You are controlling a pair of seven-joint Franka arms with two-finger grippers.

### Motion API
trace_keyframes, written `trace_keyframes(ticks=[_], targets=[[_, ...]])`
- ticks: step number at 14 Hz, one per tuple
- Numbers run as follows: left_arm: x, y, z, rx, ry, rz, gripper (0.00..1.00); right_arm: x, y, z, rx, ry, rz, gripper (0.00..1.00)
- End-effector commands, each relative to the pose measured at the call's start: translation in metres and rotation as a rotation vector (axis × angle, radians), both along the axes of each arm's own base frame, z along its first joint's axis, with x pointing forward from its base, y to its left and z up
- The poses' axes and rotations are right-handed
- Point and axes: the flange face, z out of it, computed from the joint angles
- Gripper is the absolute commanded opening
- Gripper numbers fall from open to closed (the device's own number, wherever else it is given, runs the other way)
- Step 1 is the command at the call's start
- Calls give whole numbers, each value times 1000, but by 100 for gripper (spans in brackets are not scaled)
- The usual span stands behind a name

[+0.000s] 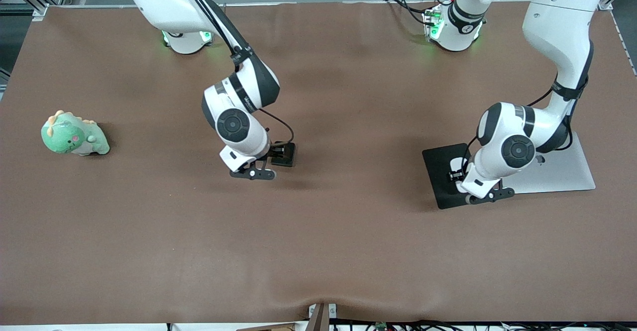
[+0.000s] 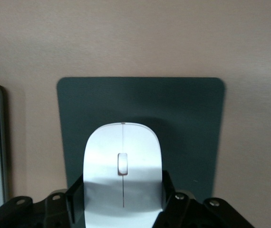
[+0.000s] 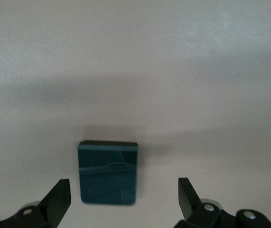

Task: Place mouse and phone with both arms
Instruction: 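Lower the mouse onto the pad while the right gripper grasps the phone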

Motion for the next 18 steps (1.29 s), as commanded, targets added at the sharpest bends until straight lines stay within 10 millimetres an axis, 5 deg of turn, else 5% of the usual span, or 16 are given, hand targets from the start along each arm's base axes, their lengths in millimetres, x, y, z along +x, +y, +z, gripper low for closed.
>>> trace_keyframes(ticks=[1, 7, 13, 15, 16, 17, 18], targets=[[-2, 5, -10, -4, -22, -16, 0, -6, 15, -24, 0, -13, -47, 100], [-1, -2, -19, -20, -30, -15, 0, -23, 9, -56, 34, -32, -125, 100], [-1, -9, -26, -30, -31, -23, 7, -33, 16, -60, 41, -16, -130, 100], [-1, -9, -27, -30, -29, -24, 28, -37, 22, -59, 49, -15, -134, 100], [0, -9, -26, -29, -32, -23, 50, -40, 26, -59, 53, -11, -138, 100], [-1, -11, -26, -30, -32, -29, 99, -35, 20, -56, 52, -5, -146, 100], [0, -13, -23, -30, -37, -30, 100, -35, 23, -55, 56, -11, -147, 100]])
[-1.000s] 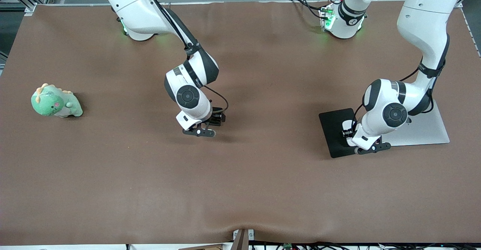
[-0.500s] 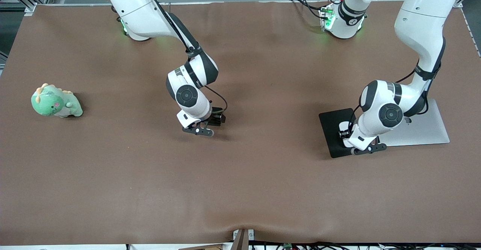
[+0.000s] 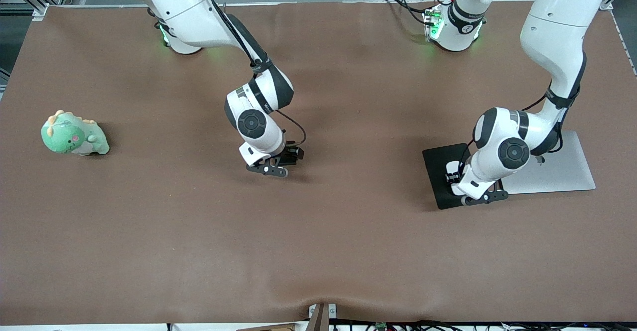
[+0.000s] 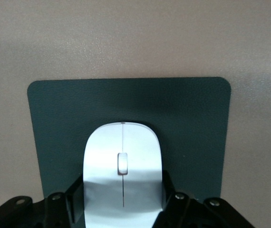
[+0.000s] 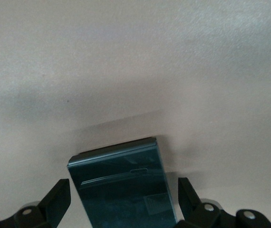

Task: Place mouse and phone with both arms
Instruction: 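Lower the mouse onto the pad while the right gripper grasps the phone, then open the left gripper and lift away while the right gripper lifts the phone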

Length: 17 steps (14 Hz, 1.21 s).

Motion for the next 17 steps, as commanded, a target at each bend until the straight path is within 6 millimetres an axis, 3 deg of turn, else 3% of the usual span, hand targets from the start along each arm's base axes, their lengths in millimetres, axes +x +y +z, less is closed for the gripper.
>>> trace_keyframes(ticks=[1, 4, 6, 9, 12, 13, 14, 15, 17], targets=[[2, -9, 9, -2, -24, -19, 100, -3, 5, 9, 20, -8, -25, 100], [10, -14, 40, -1, -71, -32, 100, -10, 14, 4, 26, -29, -5, 100], [19, -15, 81, 11, -110, -32, 100, -13, 18, 1, 29, -38, 1, 100], [34, -15, 169, 43, -113, -49, 100, -15, 16, -5, 20, -31, 7, 100], [40, -24, 277, 57, -96, -89, 100, -18, 15, -8, 12, -29, 18, 99], [41, -21, 309, 65, -81, -83, 100, -19, 14, -10, 7, -29, 23, 69], [39, -19, 336, 68, -69, -79, 100, -19, 14, -9, 5, -28, 32, 27], [36, -19, 355, 70, -55, -105, 100, -15, 10, -7, 5, -22, 20, 0], [13, -17, 406, 81, -105, -127, 100, -12, 6, 1, 1, -8, 13, 0]])
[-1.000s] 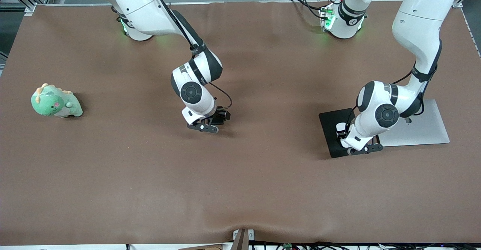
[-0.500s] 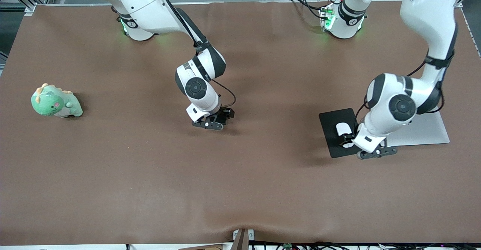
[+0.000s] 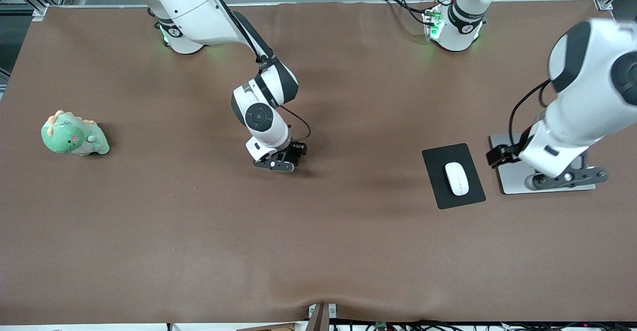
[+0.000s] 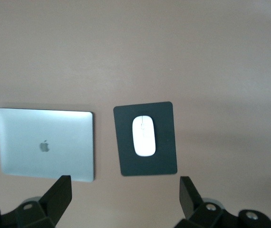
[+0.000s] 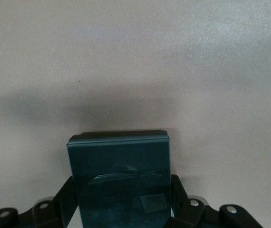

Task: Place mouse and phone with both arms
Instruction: 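Open the left gripper and lift away while the right gripper lifts the phone, then carry the black phone with the right gripper beside the green plush toy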

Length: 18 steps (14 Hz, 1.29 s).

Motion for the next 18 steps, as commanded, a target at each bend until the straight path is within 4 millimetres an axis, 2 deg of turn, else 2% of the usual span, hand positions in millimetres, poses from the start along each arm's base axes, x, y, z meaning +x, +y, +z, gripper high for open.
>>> trace_keyframes(ticks=[1, 4, 6, 8, 10, 12, 14, 18], targets=[[-22, 4, 53, 13, -38, -30, 100, 7, -11, 20, -13, 43, -15, 0], [-55, 10, 97, 22, -43, -61, 100, 26, -48, 65, -20, 99, -50, 0], [-67, 20, 115, 0, -57, -82, 100, 36, -75, 87, -16, 121, -44, 0], [-76, 20, 127, -6, -73, -115, 100, 39, -112, 98, -5, 130, -28, 0], [-89, 23, 136, 2, -58, -110, 100, 31, -147, 102, 4, 137, 7, 0], [-95, 37, 138, 3, -32, -136, 100, 28, -194, 104, 15, 148, 17, 0], [-101, 50, 134, -3, -12, -135, 100, 25, -231, 100, -2, 159, 12, 0], [-104, 62, 134, 0, -2, -109, 100, 15, -277, 100, -73, 154, 67, 0]])
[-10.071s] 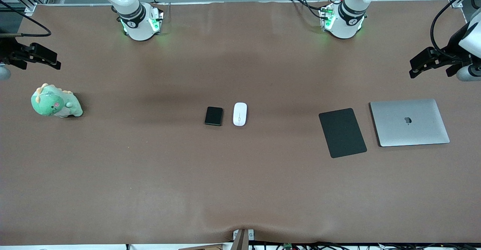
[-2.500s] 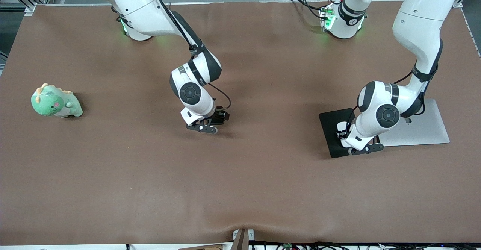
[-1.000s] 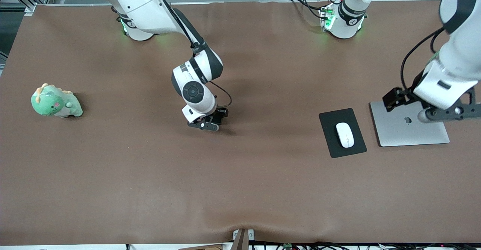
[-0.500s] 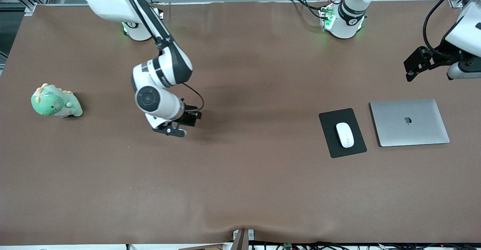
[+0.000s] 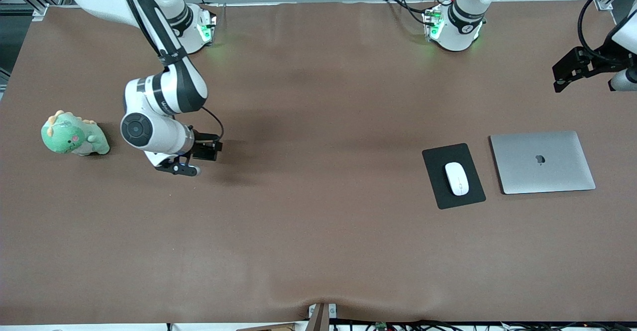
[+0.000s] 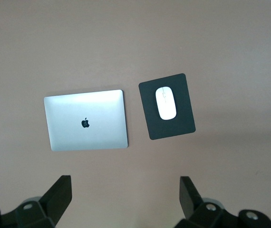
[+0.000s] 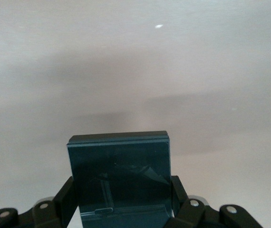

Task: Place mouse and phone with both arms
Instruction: 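Carry the black phone with the right gripper beside the green plush toy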

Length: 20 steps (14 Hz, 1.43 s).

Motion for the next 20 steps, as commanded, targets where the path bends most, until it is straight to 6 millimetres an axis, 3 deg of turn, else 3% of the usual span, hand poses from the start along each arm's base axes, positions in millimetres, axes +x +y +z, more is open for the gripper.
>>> trace_keyframes(ticks=[1, 6, 14, 16, 20], targets=[[-11, 6, 3, -14, 11, 0, 100, -16, -35, 10, -1, -12, 52, 0], [-9, 16, 4, -14, 8, 18, 100, -24, -106, 2, 40, -12, 111, 0], [0, 37, -12, -18, 8, 54, 100, -62, -202, -47, 55, -80, 185, 0], [4, 33, -18, -22, -4, 44, 100, -72, -215, -65, 42, -103, 194, 0], [6, 34, -20, -22, -17, 44, 100, -81, -221, -83, 33, -105, 192, 0]])
